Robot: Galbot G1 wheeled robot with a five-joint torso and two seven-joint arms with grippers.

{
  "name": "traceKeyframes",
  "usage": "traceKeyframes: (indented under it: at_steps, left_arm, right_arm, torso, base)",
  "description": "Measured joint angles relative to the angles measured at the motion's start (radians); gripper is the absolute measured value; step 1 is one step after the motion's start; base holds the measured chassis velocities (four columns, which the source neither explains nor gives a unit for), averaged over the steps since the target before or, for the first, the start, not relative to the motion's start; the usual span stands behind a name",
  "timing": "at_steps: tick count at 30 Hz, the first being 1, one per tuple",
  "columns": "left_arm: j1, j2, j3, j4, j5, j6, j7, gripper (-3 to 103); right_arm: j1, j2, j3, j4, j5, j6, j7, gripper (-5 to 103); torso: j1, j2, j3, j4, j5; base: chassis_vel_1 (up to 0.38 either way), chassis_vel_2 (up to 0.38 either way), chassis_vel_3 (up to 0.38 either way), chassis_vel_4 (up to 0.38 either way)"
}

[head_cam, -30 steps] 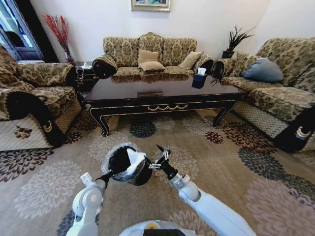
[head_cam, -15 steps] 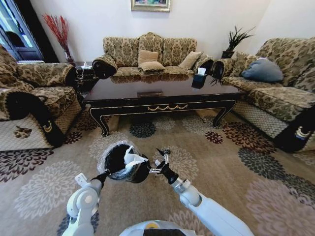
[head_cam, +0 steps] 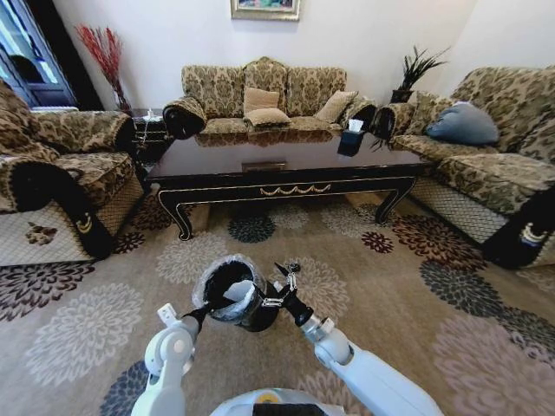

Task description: Move to the front of the table and pick up the trash from the floor, then place it into the trash bin.

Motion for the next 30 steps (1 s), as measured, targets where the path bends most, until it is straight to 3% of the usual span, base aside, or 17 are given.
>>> traceKeyframes:
  at_steps: [7, 9, 12, 13, 16, 17, 19, 21, 25, 30]
  left_arm:
    - [-0.018, 0.006, -0.038, 0.017, -0.024, 0.0, 0.001, 2]
    - [-0.017, 0.011, -0.066, 0.008, -0.037, 0.0, 0.001, 2]
    - [-0.011, 0.021, -0.092, -0.011, -0.043, 0.0, 0.001, 2]
    - [-0.005, 0.031, -0.111, -0.026, -0.045, 0.0, 0.001, 2]
    - [0.02, 0.078, -0.174, -0.066, -0.041, 0.0, 0.0, 2]
    - [0.02, 0.078, -0.174, -0.066, -0.041, 0.0, 0.0, 2]
    - [0.037, 0.111, -0.207, -0.08, -0.026, 0.0, 0.0, 2]
    - [0.05, 0.138, -0.24, -0.088, -0.018, 0.0, -0.001, 2]
    - [0.067, 0.177, -0.3, -0.091, -0.008, 0.0, -0.01, 2]
    - [0.097, 0.211, -0.381, -0.084, -0.006, 0.0, -0.015, 2]
  right_arm:
    - [0.001, 0.017, 0.009, -0.039, 0.055, 0.024, -0.039, 100]
    - [0.0, 0.043, 0.021, -0.062, 0.114, -0.005, -0.038, 100]
    - [0.004, 0.061, 0.031, -0.077, 0.14, -0.055, 0.019, 100]
    - [0.01, 0.072, 0.038, -0.085, 0.148, -0.092, 0.072, 100]
    - [0.031, 0.105, 0.054, -0.098, 0.148, -0.289, 0.329, 100]
    - [0.031, 0.105, 0.054, -0.098, 0.148, -0.289, 0.329, 100]
    - [0.04, 0.134, 0.061, -0.103, 0.166, -0.375, 0.448, 100]
    - [0.047, 0.155, 0.074, -0.103, 0.186, -0.421, 0.507, 100]
    - [0.059, 0.17, 0.077, -0.124, 0.177, -0.422, 0.547, 100]
    - [0.056, 0.161, 0.09, -0.153, 0.152, -0.367, 0.49, 100]
  torso:
    - [0.0, 0.0, 0.0, 0.0, -0.0001]
    - [0.0, 0.0, 0.0, 0.0, -0.0003]
    - [0.0, 0.0, 0.0, -0.0002, -0.0003]
    - [0.0, 0.0, 0.0, 0.0, -0.0003]
    - [0.0, 0.0, 0.0, 0.0002, -0.0003]
    - [0.0, 0.0, 0.0, 0.0002, -0.0003]
    - [0.0, 0.0, 0.0, 0.0001, -0.0001]
    - [0.0, 0.0, 0.0, 0.0001, -0.0004]
    - [0.0, 0.0, 0.0, 0.0, -0.0001]
    - [0.0, 0.0, 0.0, 0.0001, -0.0001]
  base:
    - [0.0, 0.0, 0.0, 0.0]
    - [0.0, 0.0, 0.0, 0.0]
    - [0.0, 0.0, 0.0, 0.0]
    - [0.0, 0.0, 0.0, 0.0]
    - [0.0, 0.0, 0.0, 0.0]
    - [0.0, 0.0, 0.0, 0.0]
    - [0.0, 0.0, 0.0, 0.0]
    - [0.0, 0.0, 0.0, 0.0]
    - [0.0, 0.0, 0.0, 0.0]
    - [0.0, 0.0, 0.0, 0.0]
